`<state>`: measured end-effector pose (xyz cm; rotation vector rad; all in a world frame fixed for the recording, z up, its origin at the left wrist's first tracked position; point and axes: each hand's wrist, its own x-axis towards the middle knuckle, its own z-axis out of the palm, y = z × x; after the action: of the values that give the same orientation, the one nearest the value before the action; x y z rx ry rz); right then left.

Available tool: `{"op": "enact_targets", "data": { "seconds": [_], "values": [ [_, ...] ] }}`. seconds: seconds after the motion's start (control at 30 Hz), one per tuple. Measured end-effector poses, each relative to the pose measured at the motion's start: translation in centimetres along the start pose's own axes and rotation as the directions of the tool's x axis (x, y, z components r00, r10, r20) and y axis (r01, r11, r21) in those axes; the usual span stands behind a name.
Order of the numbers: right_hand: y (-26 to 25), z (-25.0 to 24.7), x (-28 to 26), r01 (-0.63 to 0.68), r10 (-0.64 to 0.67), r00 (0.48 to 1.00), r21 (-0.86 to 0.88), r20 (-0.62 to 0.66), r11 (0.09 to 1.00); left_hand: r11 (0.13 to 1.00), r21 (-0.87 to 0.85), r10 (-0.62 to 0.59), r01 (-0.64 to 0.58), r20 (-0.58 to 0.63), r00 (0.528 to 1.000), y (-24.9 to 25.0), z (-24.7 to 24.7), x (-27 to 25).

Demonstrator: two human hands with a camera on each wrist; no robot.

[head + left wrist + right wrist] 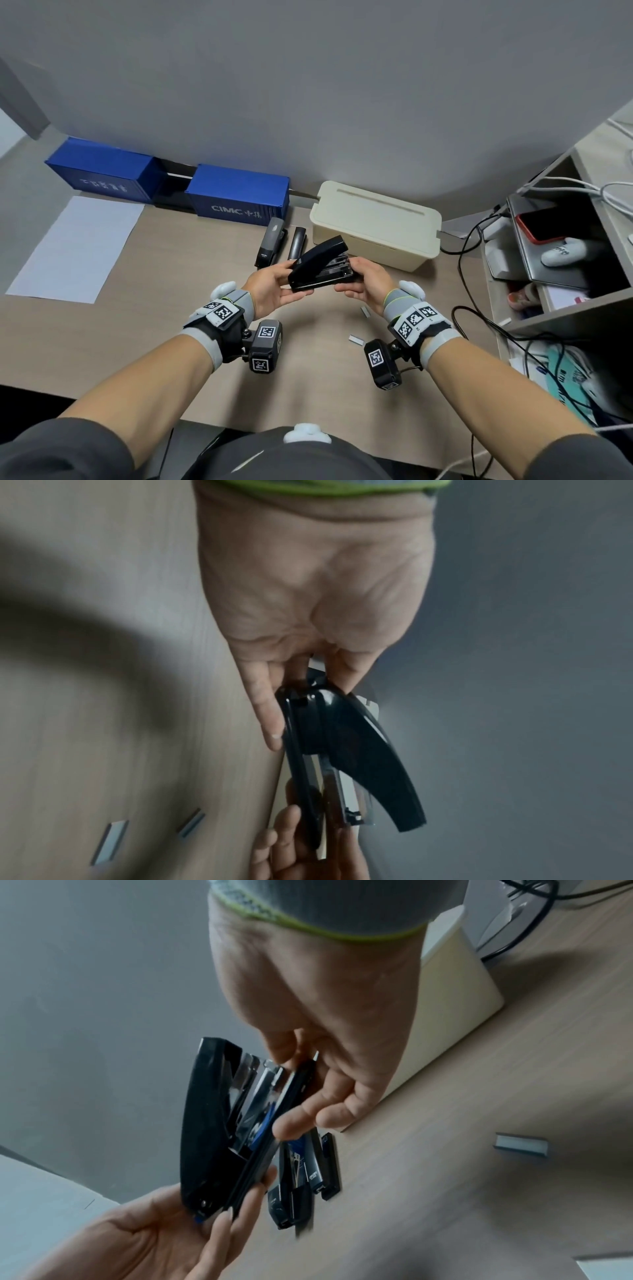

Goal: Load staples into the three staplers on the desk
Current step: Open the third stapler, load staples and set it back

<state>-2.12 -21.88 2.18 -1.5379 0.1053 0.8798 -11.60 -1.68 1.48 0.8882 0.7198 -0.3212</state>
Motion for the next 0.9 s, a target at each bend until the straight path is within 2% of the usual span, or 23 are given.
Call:
{"op": "enact_targets", "data": {
  "seconds": [0.1, 0.2, 0.43, 0.63, 0.73, 0.8, 0.9],
  "values": [
    [-0.2, -0.1, -0.3, -0.014, 0.013, 0.999, 0.018, 0.049, 1.0, 1.0, 0.003, -0.017, 0.017, 0.014, 1.0, 0.2, -0.1, -0.1],
    [-0.2, -0.2, -0.6, 0.029, -0.027, 0.996, -0.03, 0.079, 0.999, 1.0, -0.003, -0.011, 0.01, -0.005, 1.0, 0.4, -0.1, -0.1],
    [0.2, -0.4, -0.7, 0.078, -0.073, 0.996, -0.101, 0.056, 0.992, 1.0, -0.002, 0.03, -0.03, -0.028, 0.999, 0.6, 0.5, -0.3],
    [0.5, -0.1, -0.2, 0.065, -0.065, 0.996, -0.007, 0.053, 0.998, 0.98, 0.198, 0.035, -0.026, -0.041, 0.999, 0.8, 0.7, -0.3],
    [0.7, -0.2, -0.1, 0.062, -0.062, 0.996, -0.004, 0.059, 0.998, 0.921, 0.384, 0.09, -0.066, -0.044, 0.995, 1.2, 1.2, -0.2],
    [0.9, -0.2, 0.0, 0.053, -0.053, 0.997, -0.003, 0.064, 0.999, 0.835, 0.528, 0.181, -0.154, 0.001, 0.983, 1.1, 1.5, 0.4],
    [1.2, -0.2, 0.1, 0.035, -0.035, 0.996, -0.003, 0.084, 0.999, 0.706, 0.657, 0.29, -0.265, 0.073, 0.954, 0.7, 2.4, 0.9]
  ]
}}
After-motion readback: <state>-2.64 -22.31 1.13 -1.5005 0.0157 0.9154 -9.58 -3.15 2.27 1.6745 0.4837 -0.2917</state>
